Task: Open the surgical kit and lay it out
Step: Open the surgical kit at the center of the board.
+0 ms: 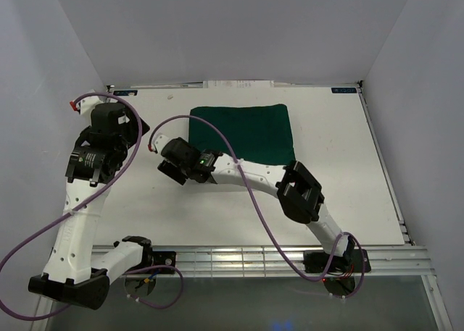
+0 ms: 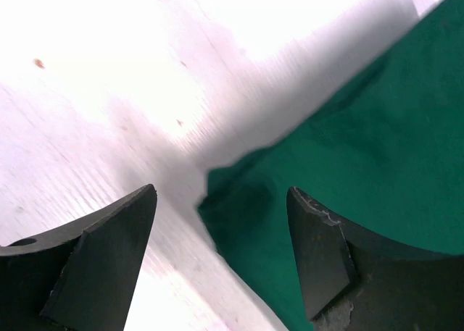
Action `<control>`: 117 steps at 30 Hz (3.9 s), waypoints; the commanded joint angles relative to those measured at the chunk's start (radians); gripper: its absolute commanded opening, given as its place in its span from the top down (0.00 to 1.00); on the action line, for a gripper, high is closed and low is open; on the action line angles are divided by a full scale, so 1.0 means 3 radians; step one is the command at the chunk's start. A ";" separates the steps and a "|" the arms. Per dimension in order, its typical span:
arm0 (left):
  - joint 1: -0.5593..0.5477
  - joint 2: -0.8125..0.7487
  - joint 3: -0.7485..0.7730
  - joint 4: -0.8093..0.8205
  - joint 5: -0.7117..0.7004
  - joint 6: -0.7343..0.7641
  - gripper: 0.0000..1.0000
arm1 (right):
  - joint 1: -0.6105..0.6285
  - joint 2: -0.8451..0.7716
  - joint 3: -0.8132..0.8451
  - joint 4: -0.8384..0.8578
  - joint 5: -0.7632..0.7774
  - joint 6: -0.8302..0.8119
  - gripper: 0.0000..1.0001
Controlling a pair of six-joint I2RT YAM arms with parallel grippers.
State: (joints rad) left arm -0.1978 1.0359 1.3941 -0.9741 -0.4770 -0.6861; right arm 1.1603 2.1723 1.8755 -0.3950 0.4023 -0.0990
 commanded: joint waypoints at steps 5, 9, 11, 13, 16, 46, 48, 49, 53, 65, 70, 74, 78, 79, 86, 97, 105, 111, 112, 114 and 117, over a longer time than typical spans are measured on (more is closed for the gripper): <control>0.0015 -0.0083 0.0016 -0.0015 -0.0031 -0.0019 0.05 | 0.0121 0.0214 0.0390 0.0049 0.0300 -0.0258 0.28; 0.0015 -0.0063 -0.0004 0.0026 0.0046 0.0017 0.05 | 0.0131 0.0280 0.0411 0.0049 0.0418 -0.0278 0.38; 0.0015 -0.0053 -0.0024 0.0051 0.0076 0.0032 0.05 | 0.0131 0.0296 0.0421 0.0054 0.0443 -0.0309 0.39; 0.0010 -0.0058 -0.0076 0.0077 0.0117 0.0042 0.05 | 0.0131 0.0321 0.0416 0.0049 0.0500 -0.0319 0.41; 0.0015 -0.0058 -0.0106 0.0097 0.0133 0.0047 0.05 | 0.0131 0.0327 0.0391 0.0049 0.0561 -0.0345 0.42; 0.0015 -0.0129 -0.0219 0.0159 0.0230 0.0058 0.05 | 0.0116 0.0224 0.0135 0.0054 0.0669 -0.0360 0.69; 0.0015 -0.0129 -0.0224 0.0164 0.0230 0.0058 0.05 | 0.0116 0.0194 0.0155 0.0054 0.0623 -0.0370 0.77; 0.0015 -0.0129 -0.0224 0.0164 0.0230 0.0052 0.05 | 0.0116 0.0168 0.0160 0.0054 0.0607 -0.0376 0.79; 0.0015 -0.0134 -0.0224 0.0174 0.0250 0.0052 0.05 | 0.0060 0.0112 0.0176 0.0054 0.0520 -0.0345 0.90; 0.0015 -0.0140 -0.0301 0.0210 0.0281 0.0073 0.05 | -0.0318 -0.0236 0.0114 0.0054 -0.0051 -0.0019 0.92; 0.0015 -0.0124 -0.0342 0.0245 0.0353 0.0073 0.05 | -0.0533 -0.0343 0.0053 0.0033 -0.0599 0.0146 0.92; 0.0010 -0.0109 -0.0372 0.0281 0.0388 0.0073 0.05 | -0.0641 -0.0358 -0.0064 0.0033 -0.0625 0.0222 0.92; 0.0015 -0.0088 -0.0418 0.0312 0.0414 0.0088 0.05 | -0.0850 -0.0404 -0.0253 0.0054 -0.0385 0.0253 0.92; 0.0015 -0.0083 -0.0454 0.0322 0.0419 0.0088 0.05 | -0.0947 -0.0430 -0.0284 0.0059 -0.0299 0.0213 0.92; 0.0015 -0.0083 -0.0602 0.0399 0.0465 0.0119 0.05 | -0.1454 -0.0721 -0.0770 0.0294 0.0539 -0.0048 0.92; 0.0015 -0.0058 -0.0740 0.0526 0.0542 0.0201 0.05 | -0.2429 -0.1299 -0.1613 0.0892 0.1287 -0.0779 0.92; 0.0015 -0.0104 -0.0827 0.0583 0.0685 0.0221 0.05 | -0.3120 -0.1142 -0.2105 0.1270 0.1527 -0.0994 0.92; 0.0015 -0.0145 -0.0904 0.0608 0.0757 0.0216 0.05 | -0.3504 -0.0957 -0.2319 0.1669 0.1758 -0.1229 0.92; 0.0010 -0.0145 -0.0909 0.0619 0.0767 0.0221 0.05 | -0.3580 -0.0926 -0.2330 0.1705 0.1763 -0.1255 0.92; 0.0015 -0.0140 -0.0935 0.0644 0.0813 0.0211 0.05 | -0.3668 -0.0814 -0.2325 0.1767 0.1819 -0.1301 0.92; 0.0015 -0.0119 -0.0955 0.0660 0.0844 0.0206 0.05 | -0.3826 -0.0681 -0.2274 0.1762 0.1891 -0.1357 0.92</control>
State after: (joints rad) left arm -0.1978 1.0157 1.1152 -0.8017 -0.2485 -0.6281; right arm 0.0532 1.9408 1.1774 0.0563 0.8974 -0.4629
